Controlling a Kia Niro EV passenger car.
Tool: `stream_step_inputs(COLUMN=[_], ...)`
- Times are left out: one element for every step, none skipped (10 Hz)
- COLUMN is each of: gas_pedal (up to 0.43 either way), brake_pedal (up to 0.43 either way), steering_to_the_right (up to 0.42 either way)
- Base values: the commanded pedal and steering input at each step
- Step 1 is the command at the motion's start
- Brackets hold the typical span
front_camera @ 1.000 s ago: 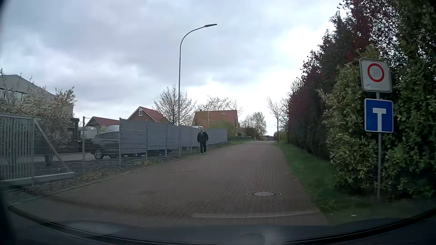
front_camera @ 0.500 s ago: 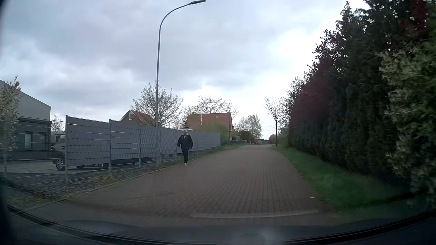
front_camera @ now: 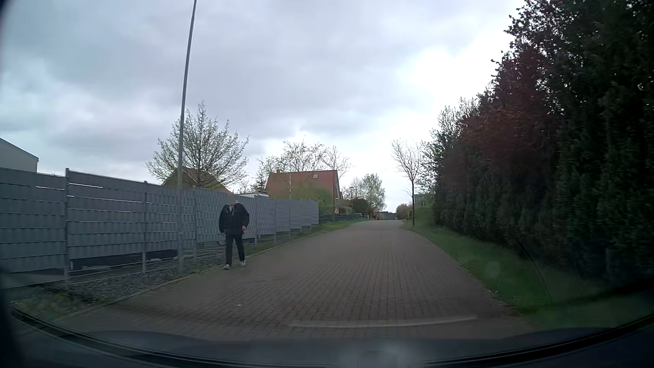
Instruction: Follow the waypoints while adhering to traffic rules and regulations
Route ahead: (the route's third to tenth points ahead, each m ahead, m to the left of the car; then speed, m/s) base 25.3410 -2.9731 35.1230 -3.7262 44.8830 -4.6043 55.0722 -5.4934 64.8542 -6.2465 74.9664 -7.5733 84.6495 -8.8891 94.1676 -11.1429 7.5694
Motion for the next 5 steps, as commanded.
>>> stream_step_inputs(gas_pedal=[0.177,0.177,0.177,0.177,0.177], brake_pedal=[0.000,0.000,0.000,0.000,0.000], steering_to_the_right=[0.024,0.023,0.022,0.020,0.019])
